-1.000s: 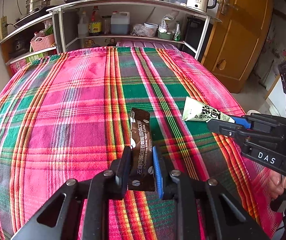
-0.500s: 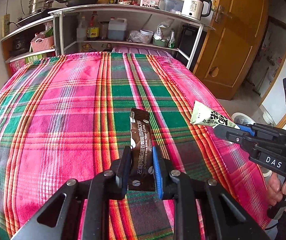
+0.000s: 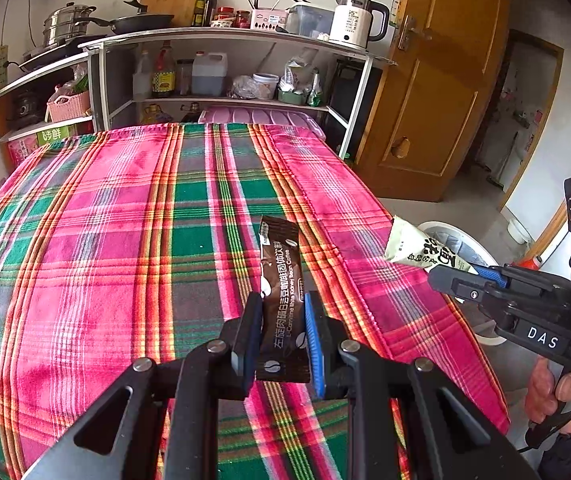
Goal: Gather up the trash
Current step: 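Carry the brown coffee stick and beige sachet over the bin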
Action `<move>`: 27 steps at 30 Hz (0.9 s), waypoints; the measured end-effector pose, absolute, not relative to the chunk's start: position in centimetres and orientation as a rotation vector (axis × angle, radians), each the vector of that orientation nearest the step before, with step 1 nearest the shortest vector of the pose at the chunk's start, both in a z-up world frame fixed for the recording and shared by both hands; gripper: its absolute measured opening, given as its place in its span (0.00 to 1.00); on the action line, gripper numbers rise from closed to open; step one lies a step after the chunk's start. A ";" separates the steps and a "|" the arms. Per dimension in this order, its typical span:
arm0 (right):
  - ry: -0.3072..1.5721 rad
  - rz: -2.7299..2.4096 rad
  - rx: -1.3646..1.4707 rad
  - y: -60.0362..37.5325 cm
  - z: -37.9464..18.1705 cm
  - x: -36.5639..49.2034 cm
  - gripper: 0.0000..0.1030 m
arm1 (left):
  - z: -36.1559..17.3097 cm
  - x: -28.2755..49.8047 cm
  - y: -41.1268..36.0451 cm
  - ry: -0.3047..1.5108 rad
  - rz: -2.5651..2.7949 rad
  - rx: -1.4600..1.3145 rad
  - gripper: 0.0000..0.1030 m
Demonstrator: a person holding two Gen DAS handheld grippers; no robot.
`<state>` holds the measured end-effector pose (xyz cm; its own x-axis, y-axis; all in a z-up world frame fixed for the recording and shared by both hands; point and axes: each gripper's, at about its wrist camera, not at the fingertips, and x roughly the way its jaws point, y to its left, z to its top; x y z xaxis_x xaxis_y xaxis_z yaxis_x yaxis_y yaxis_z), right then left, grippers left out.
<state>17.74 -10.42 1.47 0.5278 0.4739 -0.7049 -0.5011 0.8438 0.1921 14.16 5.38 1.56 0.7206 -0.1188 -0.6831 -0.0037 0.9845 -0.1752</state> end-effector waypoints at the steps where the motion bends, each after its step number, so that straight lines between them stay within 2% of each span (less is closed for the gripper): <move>1: 0.829 0.578 -0.032 -10.8 1.5 17.5 0.19 | 1.6 14.1 5.0 0.763 -0.068 -0.167 0.22; 27: 0.778 0.403 0.114 -23.2 2.2 15.4 0.19 | 3.1 15.9 -7.2 0.753 -0.263 -0.068 0.22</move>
<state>15.42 -23.19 2.18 0.6405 0.3936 -0.6594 -0.3108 0.9180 0.2462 15.95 -7.22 3.11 0.6982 -0.2604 -0.6669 0.2116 0.9650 -0.1552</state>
